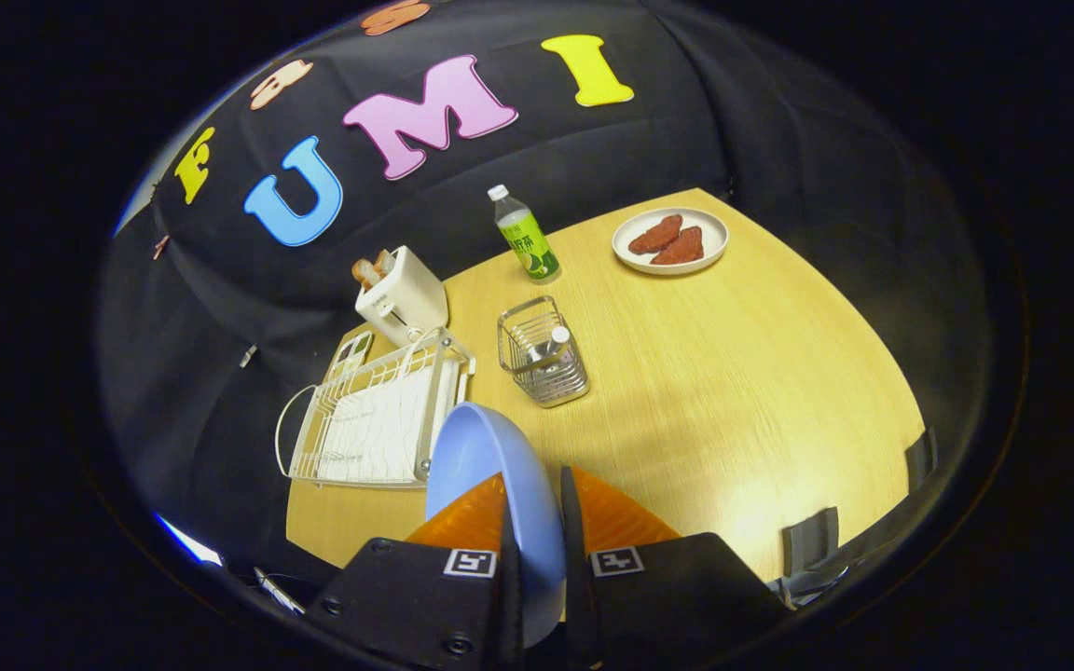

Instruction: Take the plate from the dish rack, then take the spoon from the basket and place it into the plate.

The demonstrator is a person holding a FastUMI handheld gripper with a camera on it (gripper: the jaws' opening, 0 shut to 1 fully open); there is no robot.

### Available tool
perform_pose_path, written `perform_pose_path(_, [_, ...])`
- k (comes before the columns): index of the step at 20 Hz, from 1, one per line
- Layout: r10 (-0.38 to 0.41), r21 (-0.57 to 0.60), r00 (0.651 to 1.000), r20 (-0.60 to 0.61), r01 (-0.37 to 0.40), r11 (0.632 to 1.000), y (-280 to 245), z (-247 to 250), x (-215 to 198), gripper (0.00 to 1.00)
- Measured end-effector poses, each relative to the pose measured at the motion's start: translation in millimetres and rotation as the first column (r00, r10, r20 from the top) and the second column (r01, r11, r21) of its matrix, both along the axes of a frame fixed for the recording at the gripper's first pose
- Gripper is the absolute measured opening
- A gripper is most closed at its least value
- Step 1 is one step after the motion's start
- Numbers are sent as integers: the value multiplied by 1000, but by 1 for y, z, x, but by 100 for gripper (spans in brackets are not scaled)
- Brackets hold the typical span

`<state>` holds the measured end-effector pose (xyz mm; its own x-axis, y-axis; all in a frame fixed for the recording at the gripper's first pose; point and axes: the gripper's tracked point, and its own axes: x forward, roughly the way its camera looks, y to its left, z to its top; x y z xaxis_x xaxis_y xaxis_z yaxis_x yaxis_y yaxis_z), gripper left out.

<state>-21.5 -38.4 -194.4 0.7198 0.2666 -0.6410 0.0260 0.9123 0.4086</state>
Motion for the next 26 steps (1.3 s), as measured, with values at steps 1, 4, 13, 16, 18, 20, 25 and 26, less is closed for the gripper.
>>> perform_pose_path(1, [9,1,1000,-16,-9,1000,-3,-10,5,22])
perform_pose_path(4, [20,2,999,-50,-20,1000,-12,-34,21,22])
perform_pose_path(13, [123,14,988,-96,-122,992,-25,-75,41,26])
perform_pose_path(16, [143,-16,987,-77,-145,989,-33,-82,46,21])
perform_pose_path(18, [166,-22,985,-47,-167,986,-33,-79,47,21])
perform_pose_path(20, [169,-62,985,19,-168,984,-39,-66,50,49])
perform_pose_path(25, [200,-139,932,303,-165,977,-36,-2,67,98])
perform_pose_path(26, [210,-153,911,354,-165,974,-33,8,73,98])
